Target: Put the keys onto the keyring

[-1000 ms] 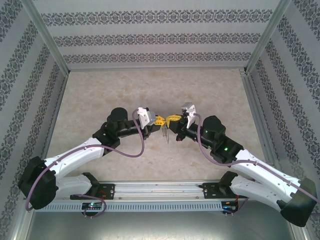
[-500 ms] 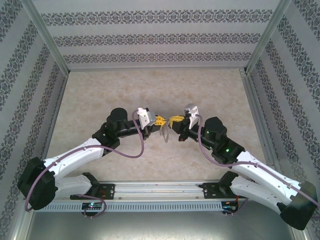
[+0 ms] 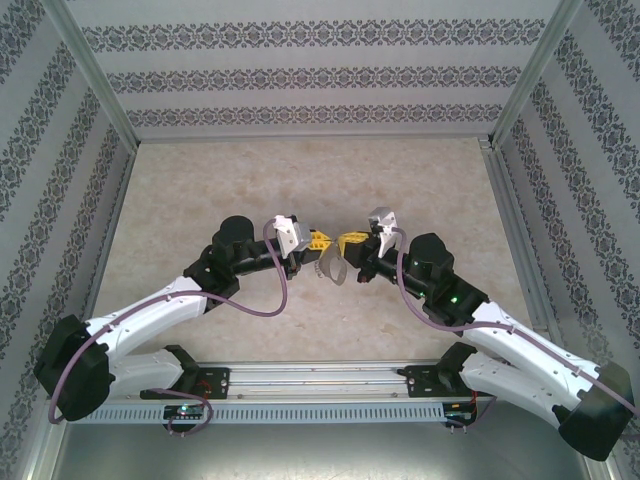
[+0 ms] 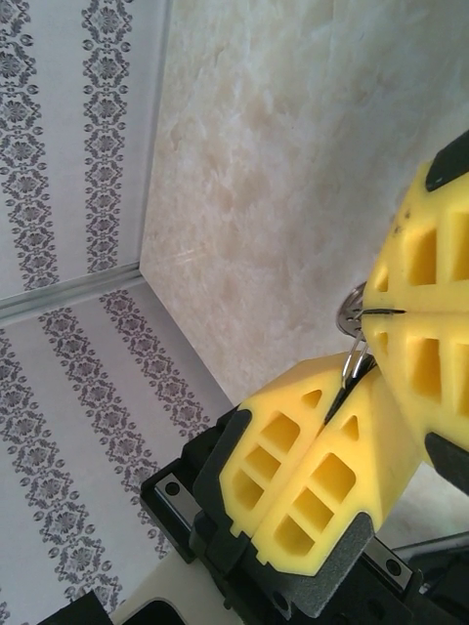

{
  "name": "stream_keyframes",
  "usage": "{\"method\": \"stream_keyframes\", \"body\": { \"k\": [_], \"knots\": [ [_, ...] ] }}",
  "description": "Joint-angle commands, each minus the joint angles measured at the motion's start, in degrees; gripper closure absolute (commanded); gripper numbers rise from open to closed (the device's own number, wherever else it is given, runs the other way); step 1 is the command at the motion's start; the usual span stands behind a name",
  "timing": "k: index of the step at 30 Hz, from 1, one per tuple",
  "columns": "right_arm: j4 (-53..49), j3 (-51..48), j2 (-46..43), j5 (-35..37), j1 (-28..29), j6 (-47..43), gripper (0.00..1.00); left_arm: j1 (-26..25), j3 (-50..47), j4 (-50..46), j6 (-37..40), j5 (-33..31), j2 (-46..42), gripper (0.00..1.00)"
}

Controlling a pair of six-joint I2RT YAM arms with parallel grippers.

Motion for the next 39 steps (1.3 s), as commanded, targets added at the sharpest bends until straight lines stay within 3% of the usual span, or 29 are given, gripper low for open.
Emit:
{"method": "stream_keyframes", "body": {
  "k": [1, 16, 18, 21, 25, 32, 39],
  "knots": [
    [1.3, -1.3, 0.3, -1.2, -1.0, 1.5, 1.0, -1.0, 0.7, 4.7, -0.1, 0.4, -1.8, 1.0],
    [1.2, -2.9, 0.2, -2.6, -1.4, 2.8, 1.0, -1.0, 0.3, 7.6, -1.5, 0.8, -1.3, 1.0],
    [1.1, -2.9, 0.0, -2.4, -1.5, 3.0, 0.93, -1.0, 0.3, 7.5, -1.6, 1.0, -1.2, 1.0],
    [0.6, -2.9, -1.2, -1.9, -2.1, 3.2, 0.73, -1.0, 0.3, 7.5, -1.6, 1.1, -1.2, 1.0],
    [-0.1, -3.4, -4.3, -2.5, -4.1, 4.2, 0.61, -1.0, 0.2, 7.4, -1.6, 1.2, -1.2, 1.0],
    [-0.9, -3.4, -8.6, -4.0, -6.9, 5.8, 0.57, -1.0, -0.3, 8.2, -1.7, 1.6, -0.9, 1.0],
    [1.6, -2.4, -5.7, -6.1, -7.9, 6.5, 0.56, -1.0, -0.4, 10.1, -3.3, 3.3, 0.3, 1.0]
  ]
}}
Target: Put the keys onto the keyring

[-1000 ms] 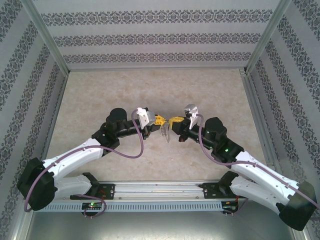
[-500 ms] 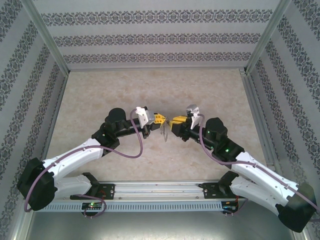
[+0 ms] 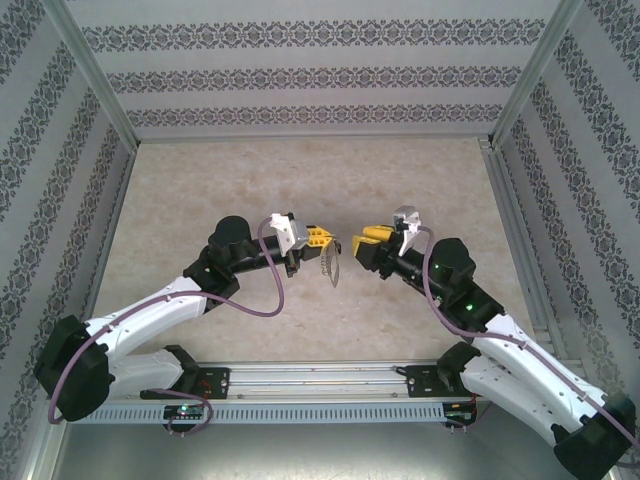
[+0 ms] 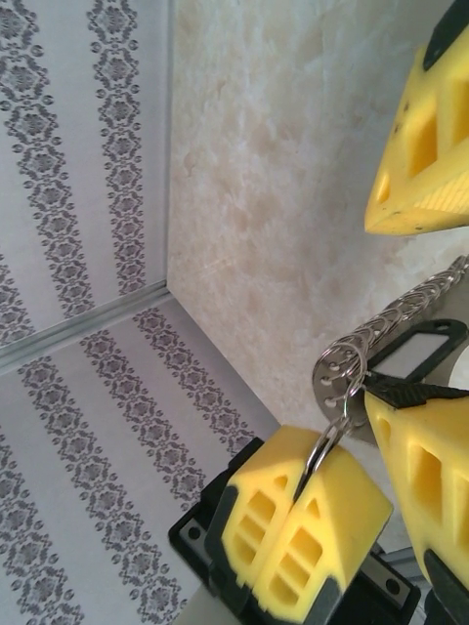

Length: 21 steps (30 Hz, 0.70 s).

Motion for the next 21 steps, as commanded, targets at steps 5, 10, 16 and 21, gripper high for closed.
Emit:
{"method": "stream_keyframes", "body": {
  "k": [5, 10, 16, 21],
  "knots": [
    [3.8, 0.7, 1.1, -1.7, -0.8, 1.8, 0.55, -0.6, -1.2, 8.0, -3.9, 2.7, 1.3, 1.0],
    [4.2, 0.5, 0.6, -1.4, -2.1, 3.3, 0.53, 1.2, -1.5, 11.6, -9.5, 5.4, 3.3, 1.0],
    [6.5, -1.0, 1.2, -2.6, -3.1, 5.6, 0.52, 2.7, -3.4, 19.5, -16.8, 9.6, 8.0, 1.0],
    [9.0, -2.6, 2.0, -5.6, -4.0, 6.7, 0.52, 4.8, -6.0, 32.0, -25.5, 12.1, 12.3, 1.0]
  ]
}}
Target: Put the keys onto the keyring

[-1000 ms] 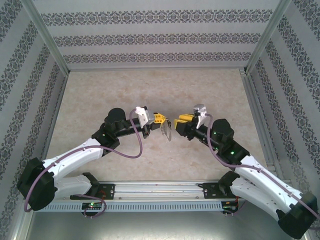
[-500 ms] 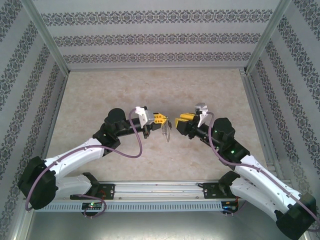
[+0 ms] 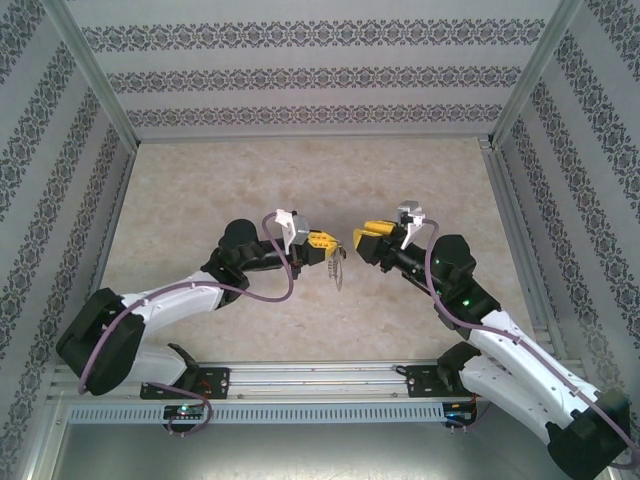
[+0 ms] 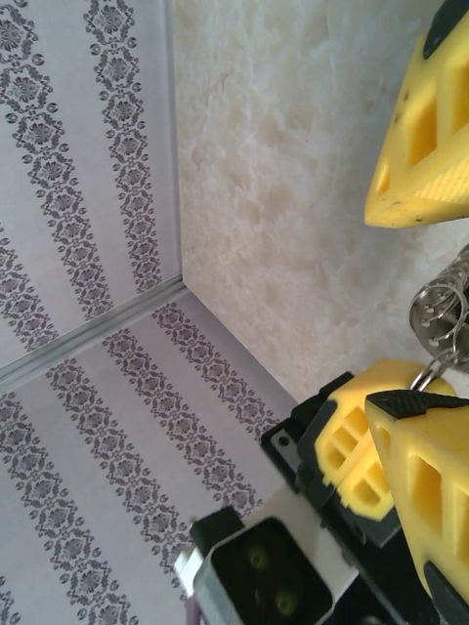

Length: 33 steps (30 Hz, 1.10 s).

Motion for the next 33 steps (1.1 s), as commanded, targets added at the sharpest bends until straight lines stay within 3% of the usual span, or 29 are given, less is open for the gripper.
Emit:
{"method": "stream_keyframes", "body": {
  "k": [1, 6, 13, 33],
  "knots": [
    [3.9, -1.7, 0.6, -3.8, -1.0, 1.8, 0.52, 2.2, -1.2, 14.9, -9.4, 4.5, 2.1, 1.0],
    [7.1, -3.1, 3.8, -9.0, -2.3, 2.7, 0.52, 4.0, -2.9, 24.9, -16.1, 5.5, 6.3, 1.0],
    [14.1, -5.7, 8.5, -10.4, -3.1, 5.0, 0.54, 5.3, -3.3, 30.0, -22.1, 8.8, 9.4, 1.0],
    [19.6, -4.5, 12.6, -19.9, -3.3, 6.1, 0.58, 5.7, -0.7, 31.5, -28.6, 13.5, 12.7, 1.0]
  ]
}}
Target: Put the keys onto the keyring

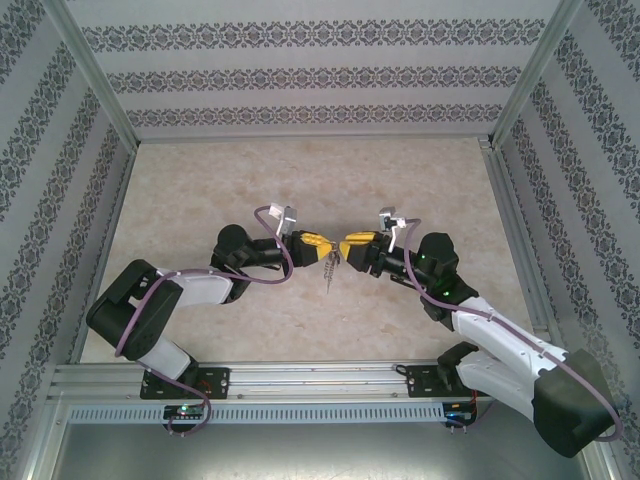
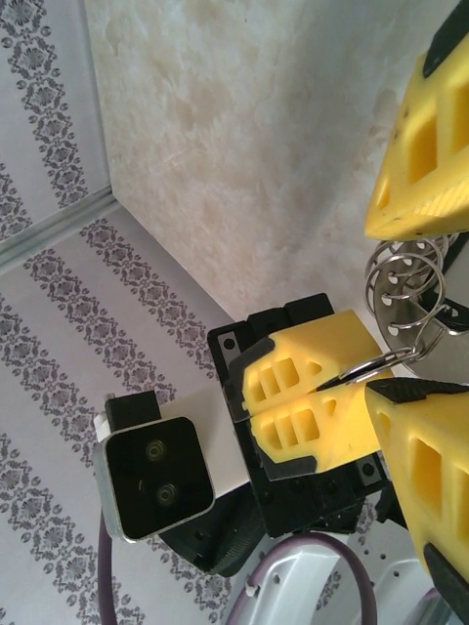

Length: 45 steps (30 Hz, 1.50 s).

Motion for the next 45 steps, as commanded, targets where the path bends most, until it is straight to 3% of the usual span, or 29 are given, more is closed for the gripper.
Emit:
{"method": "stream_keyframes", "body": {
  "k": [1, 12, 22, 32, 45],
  "knots": [
    [2.6, 1.2, 1.0, -3.2, -0.5, 0.3, 0.58, 0.6, 2.3, 5.0, -1.6, 1.3, 0.9, 1.0],
    [3.5, 1.9, 2.9, -4.3, -0.4, 0.4, 0.68, 0.7, 3.1, 5.2, -2.1, 1.4, 1.6, 1.0],
    [3.4, 2.6, 2.4, -4.1, -0.4, 0.6, 0.68, 0.7, 3.0, 5.4, -2.5, 1.6, 2.2, 1.0],
    [3.3, 2.5, 2.5, -5.0, -0.3, 0.7, 0.89, 0.6, 3.4, 5.9, -2.9, 1.8, 2.7, 1.0],
    [4.3, 3.7, 4.0, -5.1, 0.5, 0.7, 0.83, 0.6, 3.2, 5.9, -2.9, 1.9, 2.6, 1.0]
  ]
}}
